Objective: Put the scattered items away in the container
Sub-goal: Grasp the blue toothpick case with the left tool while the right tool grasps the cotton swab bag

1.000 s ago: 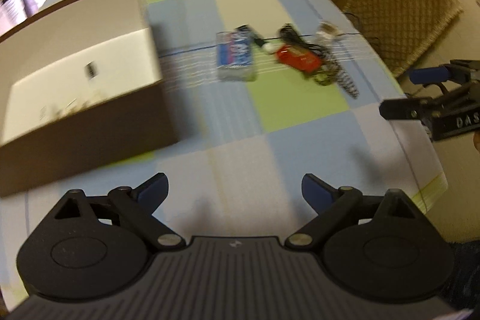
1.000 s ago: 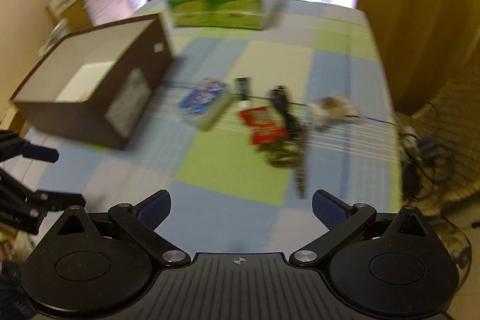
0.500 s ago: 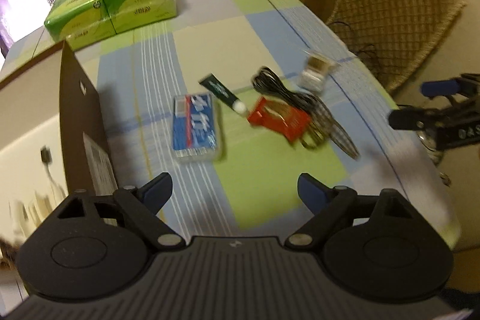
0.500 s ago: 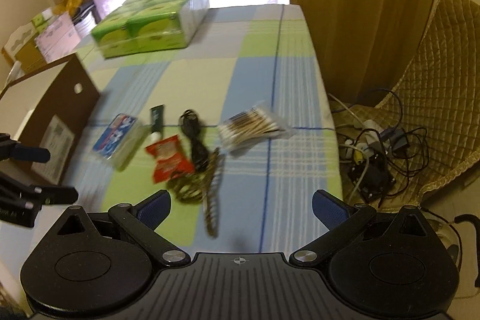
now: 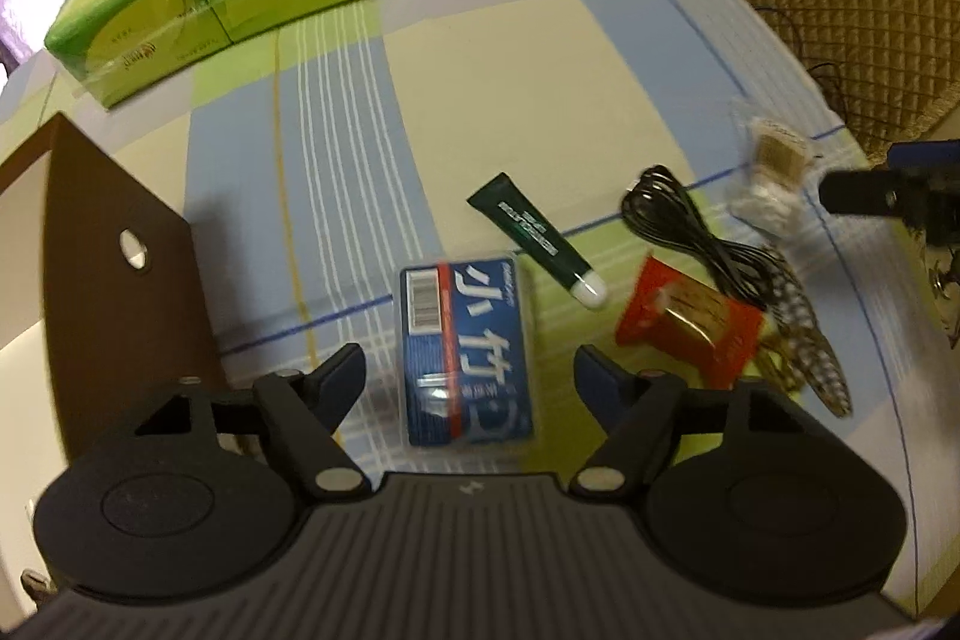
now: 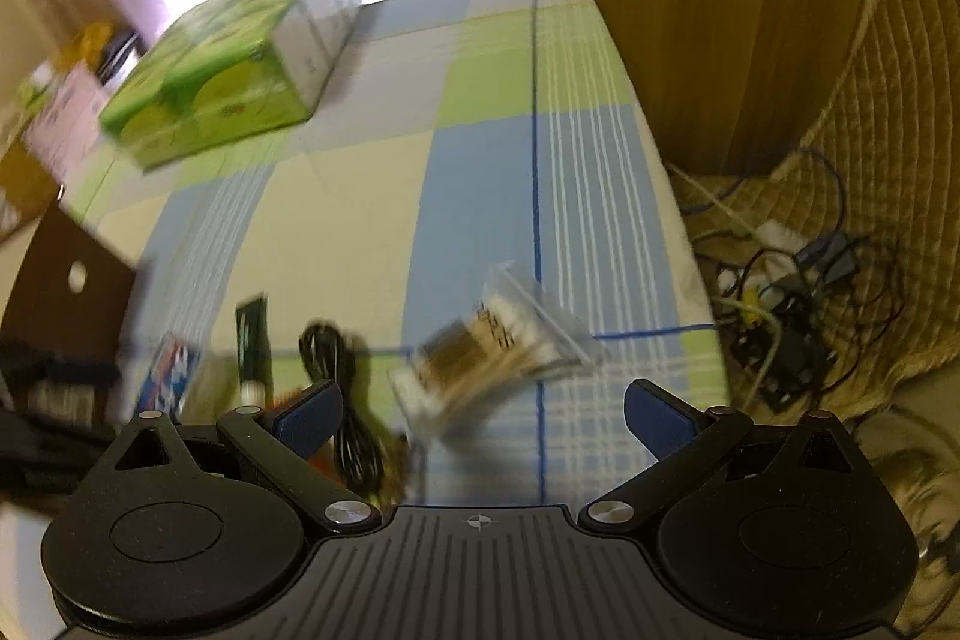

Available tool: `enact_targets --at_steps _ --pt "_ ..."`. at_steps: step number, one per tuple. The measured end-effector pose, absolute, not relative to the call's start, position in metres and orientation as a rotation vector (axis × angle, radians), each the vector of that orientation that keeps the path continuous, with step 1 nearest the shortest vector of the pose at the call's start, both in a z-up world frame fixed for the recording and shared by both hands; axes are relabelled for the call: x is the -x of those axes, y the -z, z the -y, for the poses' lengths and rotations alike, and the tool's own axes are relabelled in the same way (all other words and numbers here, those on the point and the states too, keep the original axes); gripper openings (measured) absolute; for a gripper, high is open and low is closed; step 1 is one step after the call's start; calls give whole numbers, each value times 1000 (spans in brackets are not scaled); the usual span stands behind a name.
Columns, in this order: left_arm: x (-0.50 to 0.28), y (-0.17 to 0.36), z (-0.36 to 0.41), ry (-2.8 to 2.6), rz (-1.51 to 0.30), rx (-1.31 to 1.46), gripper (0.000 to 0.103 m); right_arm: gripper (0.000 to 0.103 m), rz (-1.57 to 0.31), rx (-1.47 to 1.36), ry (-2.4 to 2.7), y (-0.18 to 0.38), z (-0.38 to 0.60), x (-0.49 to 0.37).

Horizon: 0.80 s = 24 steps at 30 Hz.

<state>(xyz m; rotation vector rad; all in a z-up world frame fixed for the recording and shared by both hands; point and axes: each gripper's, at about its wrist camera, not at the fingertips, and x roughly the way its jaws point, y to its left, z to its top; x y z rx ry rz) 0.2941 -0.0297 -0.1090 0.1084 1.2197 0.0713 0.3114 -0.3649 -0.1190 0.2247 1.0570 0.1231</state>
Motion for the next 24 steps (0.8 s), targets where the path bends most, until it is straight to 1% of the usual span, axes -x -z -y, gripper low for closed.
enact_targets --at_steps 2,4,6,7,8,9,12,13,14,15,17,18,20,24 --pt "-299 116 27 -73 -1236 -110 68 103 -1076 -263 -75 125 366 -324" --pt "-302 122 25 -73 -1248 -109 67 103 -1084 -282 -41 130 365 -333" --pt "-304 129 23 -75 -1264 -104 60 103 -1086 -281 -13 134 363 -340" --pt "-305 133 21 -77 -1271 -98 59 99 -1087 -272 -1 135 361 -343" --pt "-305 136 20 -76 -1276 -91 58 87 -1088 -262 7 137 359 -346" --pt "-305 138 19 -75 -1280 -87 58 85 -1095 -255 15 140 358 -349" --pt "-305 140 19 -74 -1276 -90 58 85 -1121 -225 36 149 353 -354" --pt "-305 140 18 -74 -1274 -88 58 83 -1117 -201 33 151 351 -354" --pt "-305 140 19 -75 -1272 -85 57 71 -1116 -169 28 153 348 -353" --pt "-305 139 19 -74 -1270 -83 56 69 -1114 -132 21 154 345 -352" --pt "-304 139 21 -72 -1264 -93 55 60 -1101 -58 7 157 342 -349" --pt "-303 139 22 -71 -1259 -102 55 59 -1094 -32 -5 157 341 -346" --pt "-302 138 24 -74 -1250 -113 55 53 -1082 -1 -37 158 342 -340" --pt "-298 139 31 -90 -1236 -126 54 47 -1065 17 -88 157 348 -324"
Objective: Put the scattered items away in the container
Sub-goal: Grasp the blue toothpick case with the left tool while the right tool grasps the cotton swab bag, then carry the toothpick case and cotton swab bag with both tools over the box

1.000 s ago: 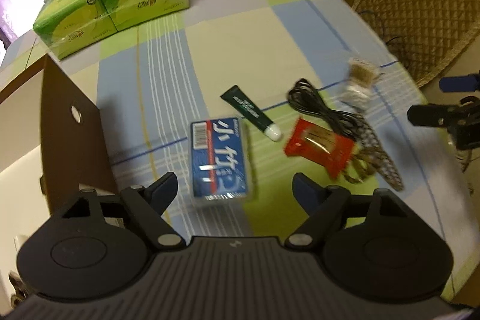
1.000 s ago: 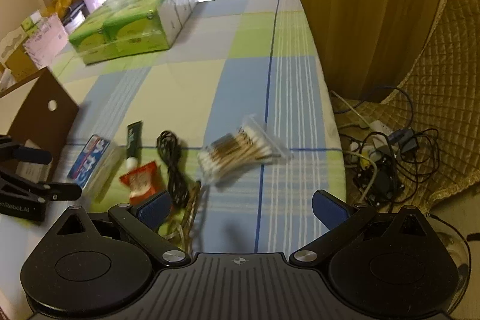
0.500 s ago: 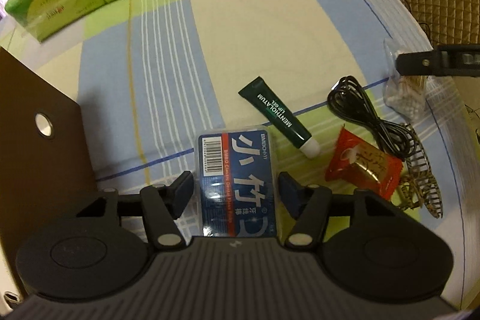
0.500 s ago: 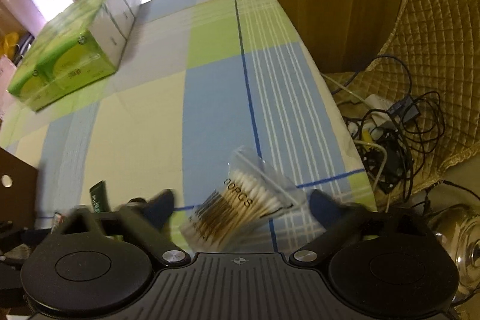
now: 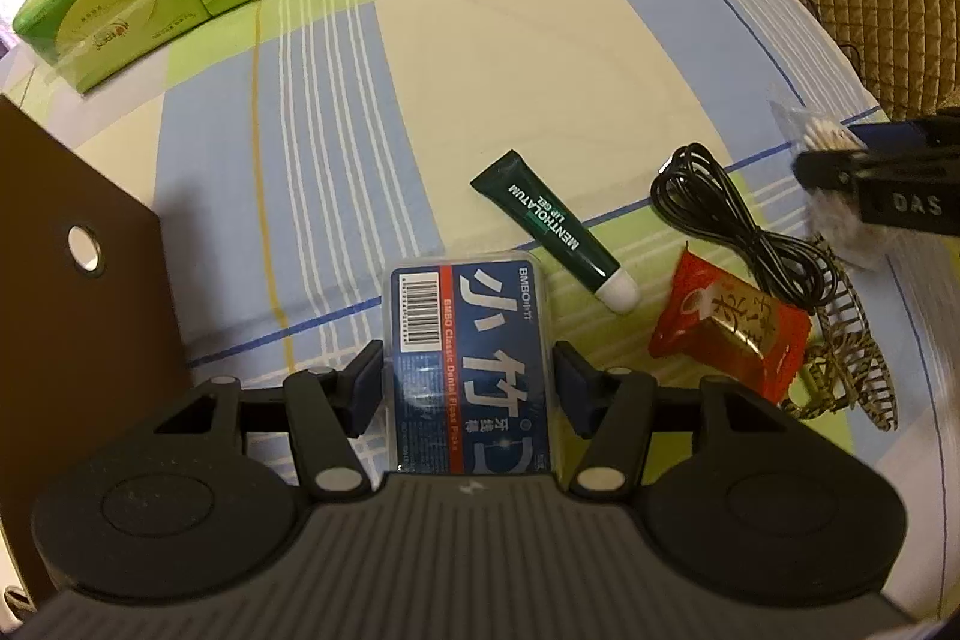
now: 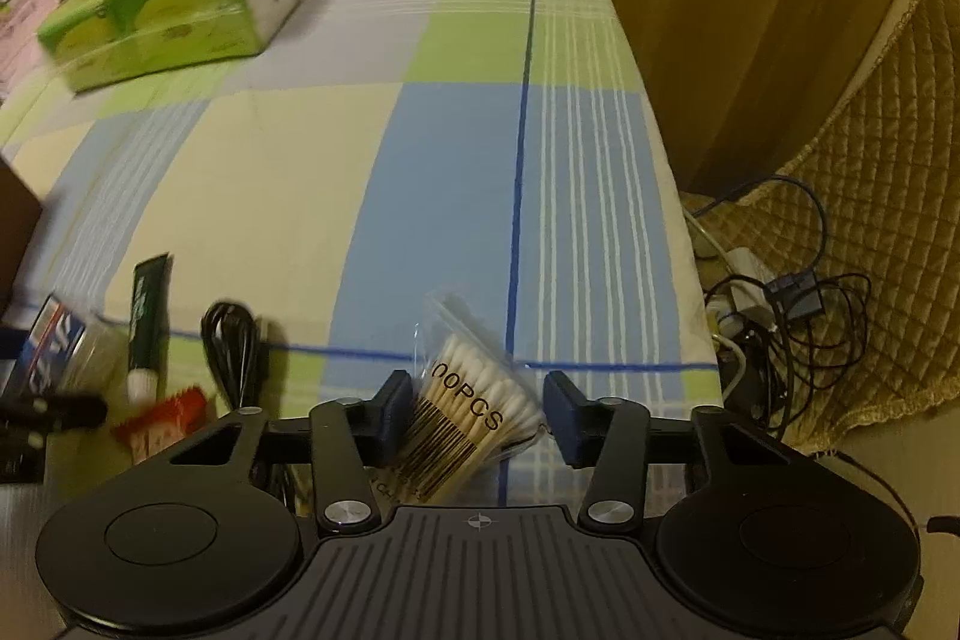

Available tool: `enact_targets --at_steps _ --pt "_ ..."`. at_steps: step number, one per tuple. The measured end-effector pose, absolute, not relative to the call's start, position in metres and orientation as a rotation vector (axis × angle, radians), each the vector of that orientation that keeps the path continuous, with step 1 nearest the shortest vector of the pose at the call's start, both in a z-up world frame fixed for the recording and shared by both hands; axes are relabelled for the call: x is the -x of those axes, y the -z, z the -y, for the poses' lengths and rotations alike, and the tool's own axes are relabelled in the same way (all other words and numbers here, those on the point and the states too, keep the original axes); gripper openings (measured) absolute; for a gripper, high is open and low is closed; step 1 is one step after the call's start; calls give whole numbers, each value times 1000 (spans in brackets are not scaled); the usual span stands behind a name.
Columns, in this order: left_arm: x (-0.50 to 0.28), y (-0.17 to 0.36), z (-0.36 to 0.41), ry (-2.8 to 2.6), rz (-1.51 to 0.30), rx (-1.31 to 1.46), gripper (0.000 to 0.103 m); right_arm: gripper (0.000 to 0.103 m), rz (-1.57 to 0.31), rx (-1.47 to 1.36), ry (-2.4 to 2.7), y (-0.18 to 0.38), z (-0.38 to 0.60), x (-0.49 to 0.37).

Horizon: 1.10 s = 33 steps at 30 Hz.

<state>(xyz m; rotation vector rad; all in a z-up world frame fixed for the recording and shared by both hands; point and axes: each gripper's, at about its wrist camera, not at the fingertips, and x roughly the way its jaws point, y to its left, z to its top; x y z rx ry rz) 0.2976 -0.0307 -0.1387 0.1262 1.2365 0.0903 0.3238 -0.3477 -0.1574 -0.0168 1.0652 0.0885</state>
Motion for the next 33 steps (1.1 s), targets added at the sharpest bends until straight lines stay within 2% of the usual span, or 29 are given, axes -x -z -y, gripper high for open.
enact_targets --at_steps 10,20,33 --pt "-269 133 50 -96 -1220 -114 54 43 -1039 -13 -154 149 357 -273" --pt "-215 91 48 -58 -1134 -48 54 43 -980 -56 -177 112 357 -222" --pt "-129 38 15 -49 -1068 -1 54 43 -954 4 -388 70 273 -176"
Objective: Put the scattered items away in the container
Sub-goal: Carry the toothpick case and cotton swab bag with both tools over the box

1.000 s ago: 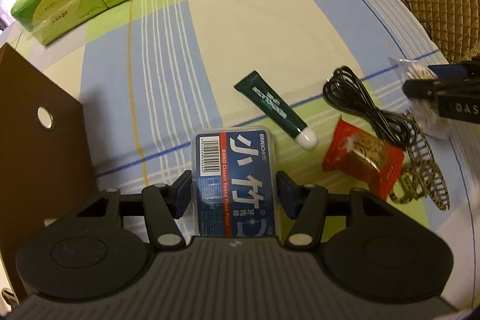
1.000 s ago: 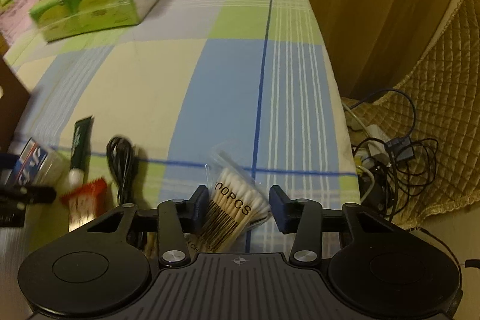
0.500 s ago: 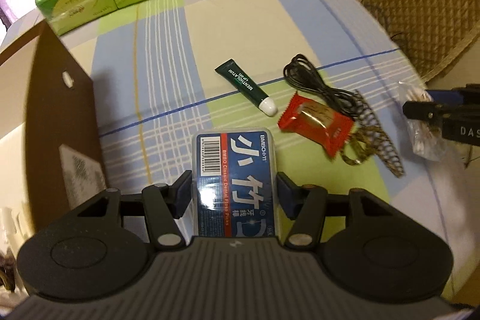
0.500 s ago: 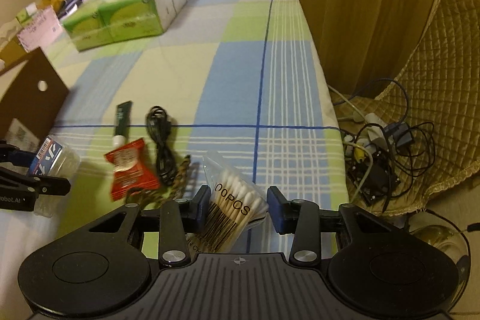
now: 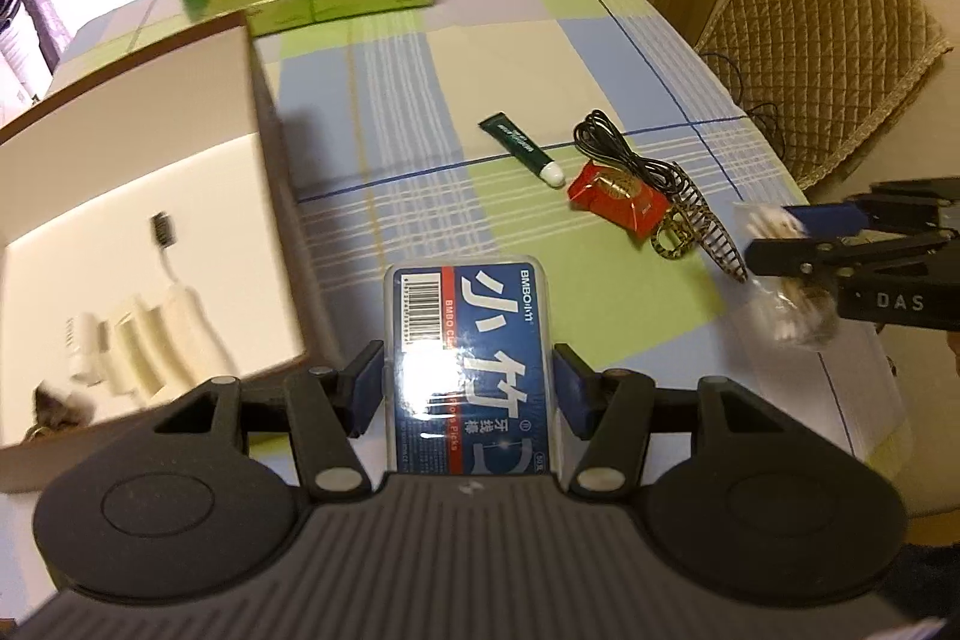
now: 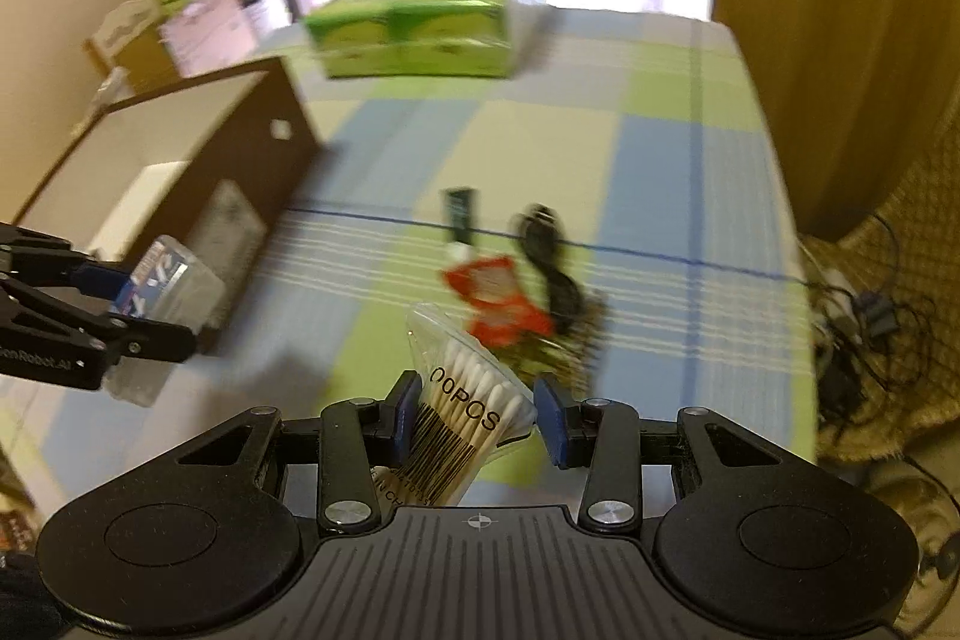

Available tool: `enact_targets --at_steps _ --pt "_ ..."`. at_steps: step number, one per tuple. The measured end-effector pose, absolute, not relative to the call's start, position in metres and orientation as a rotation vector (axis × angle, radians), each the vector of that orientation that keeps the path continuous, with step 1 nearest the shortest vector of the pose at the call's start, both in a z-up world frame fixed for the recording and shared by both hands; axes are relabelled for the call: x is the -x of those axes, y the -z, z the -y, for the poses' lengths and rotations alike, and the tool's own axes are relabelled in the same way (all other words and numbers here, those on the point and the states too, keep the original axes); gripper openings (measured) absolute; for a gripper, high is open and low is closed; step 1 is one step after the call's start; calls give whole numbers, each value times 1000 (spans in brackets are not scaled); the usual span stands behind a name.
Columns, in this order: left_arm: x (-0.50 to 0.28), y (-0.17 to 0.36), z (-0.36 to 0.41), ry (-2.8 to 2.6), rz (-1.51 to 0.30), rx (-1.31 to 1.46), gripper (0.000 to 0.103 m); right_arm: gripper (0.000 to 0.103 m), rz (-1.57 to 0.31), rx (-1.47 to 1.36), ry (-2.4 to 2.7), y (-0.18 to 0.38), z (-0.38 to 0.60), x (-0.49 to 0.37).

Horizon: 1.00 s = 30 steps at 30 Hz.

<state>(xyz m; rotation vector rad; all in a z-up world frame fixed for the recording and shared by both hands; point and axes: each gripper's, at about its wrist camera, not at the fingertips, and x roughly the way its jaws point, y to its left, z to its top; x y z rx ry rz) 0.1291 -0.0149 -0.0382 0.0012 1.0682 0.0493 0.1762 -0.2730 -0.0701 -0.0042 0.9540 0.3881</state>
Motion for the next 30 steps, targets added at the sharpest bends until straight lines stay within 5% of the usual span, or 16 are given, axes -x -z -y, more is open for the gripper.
enact_targets --at_steps 16,30 --pt "-63 -45 -94 -129 -918 29 54 43 -787 38 -633 13 137 -186" --pt "-78 -48 -211 -199 -940 -68 54 43 -755 91 -694 21 2 -246"
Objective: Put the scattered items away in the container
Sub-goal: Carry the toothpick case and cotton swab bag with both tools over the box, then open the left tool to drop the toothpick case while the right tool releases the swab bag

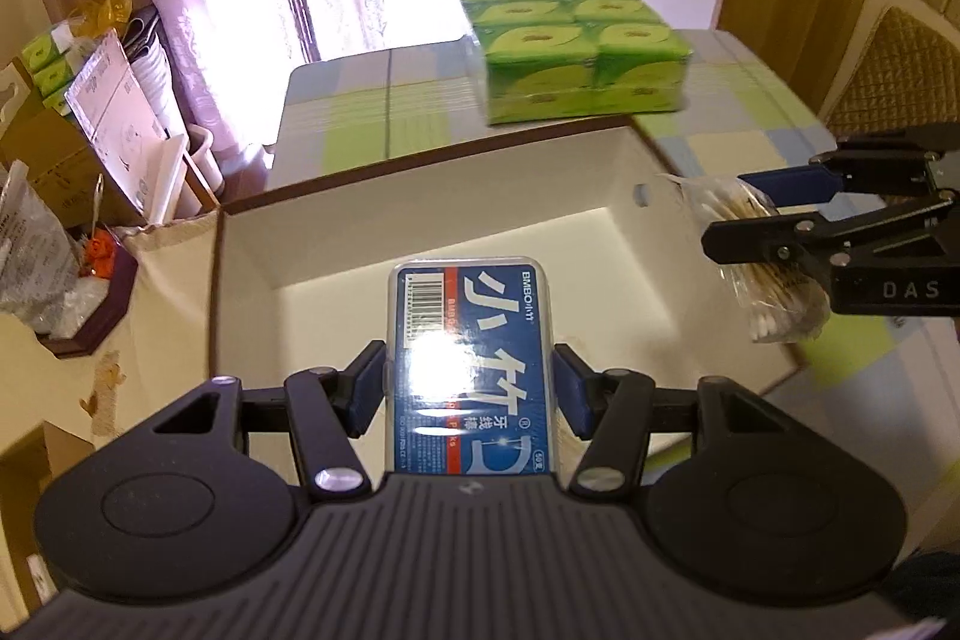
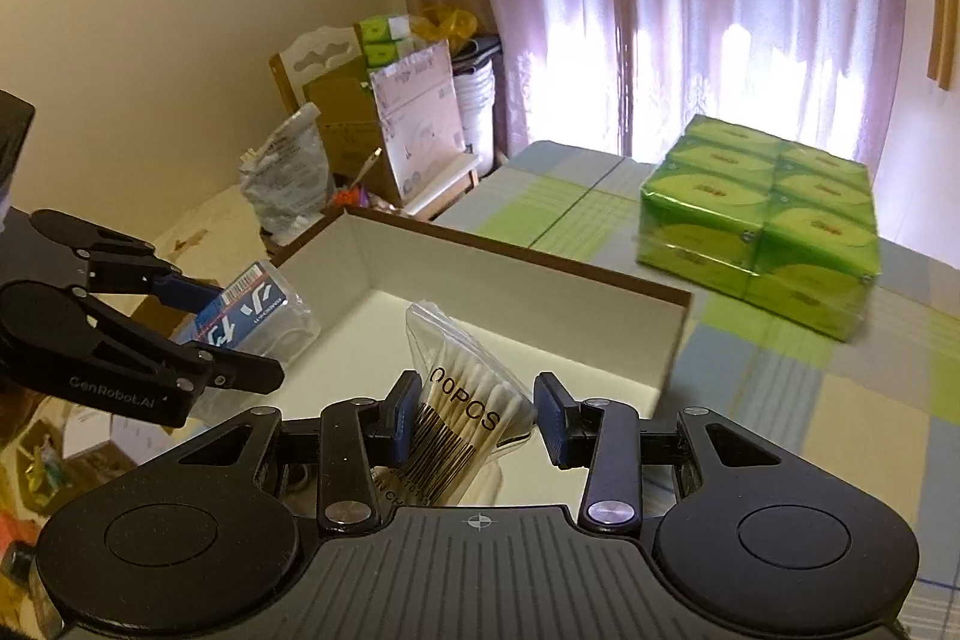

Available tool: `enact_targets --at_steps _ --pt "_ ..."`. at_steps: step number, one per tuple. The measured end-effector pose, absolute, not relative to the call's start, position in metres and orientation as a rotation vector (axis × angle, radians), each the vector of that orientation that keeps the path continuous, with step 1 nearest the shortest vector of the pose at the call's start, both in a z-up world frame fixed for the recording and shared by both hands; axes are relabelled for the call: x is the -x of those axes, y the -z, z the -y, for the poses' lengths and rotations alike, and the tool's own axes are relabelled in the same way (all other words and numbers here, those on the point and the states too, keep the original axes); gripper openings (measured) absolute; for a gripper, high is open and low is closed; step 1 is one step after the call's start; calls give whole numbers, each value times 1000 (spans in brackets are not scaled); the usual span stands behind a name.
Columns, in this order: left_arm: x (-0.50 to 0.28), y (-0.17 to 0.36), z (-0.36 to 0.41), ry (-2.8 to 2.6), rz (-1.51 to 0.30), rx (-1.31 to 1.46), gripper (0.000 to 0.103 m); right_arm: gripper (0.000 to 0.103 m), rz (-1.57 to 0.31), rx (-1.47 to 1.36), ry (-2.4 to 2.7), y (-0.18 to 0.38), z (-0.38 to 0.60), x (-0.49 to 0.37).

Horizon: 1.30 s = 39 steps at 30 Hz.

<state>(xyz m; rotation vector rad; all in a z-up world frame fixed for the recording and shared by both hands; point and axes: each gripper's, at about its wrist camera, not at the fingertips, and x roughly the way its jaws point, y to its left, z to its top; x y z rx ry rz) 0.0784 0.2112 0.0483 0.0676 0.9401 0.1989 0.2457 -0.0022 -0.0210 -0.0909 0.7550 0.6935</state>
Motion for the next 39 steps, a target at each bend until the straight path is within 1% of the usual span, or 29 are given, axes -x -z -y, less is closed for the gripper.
enact_targets --at_steps 6,11,21,28,39 --pt "-99 -28 -246 -194 -983 -82 54 43 -814 97 -661 44 -32 -267" --pt "-120 -9 -276 -192 -1034 -14 54 43 -894 33 -649 62 -49 -294" --pt "-152 28 -312 -193 -1117 42 54 43 -983 78 -596 101 -93 -333" --pt "-169 50 -322 -222 -1159 87 54 43 -1035 65 -536 133 -97 -360" --pt "-180 68 -324 -252 -1184 83 54 44 -1026 104 -554 141 -100 -366"
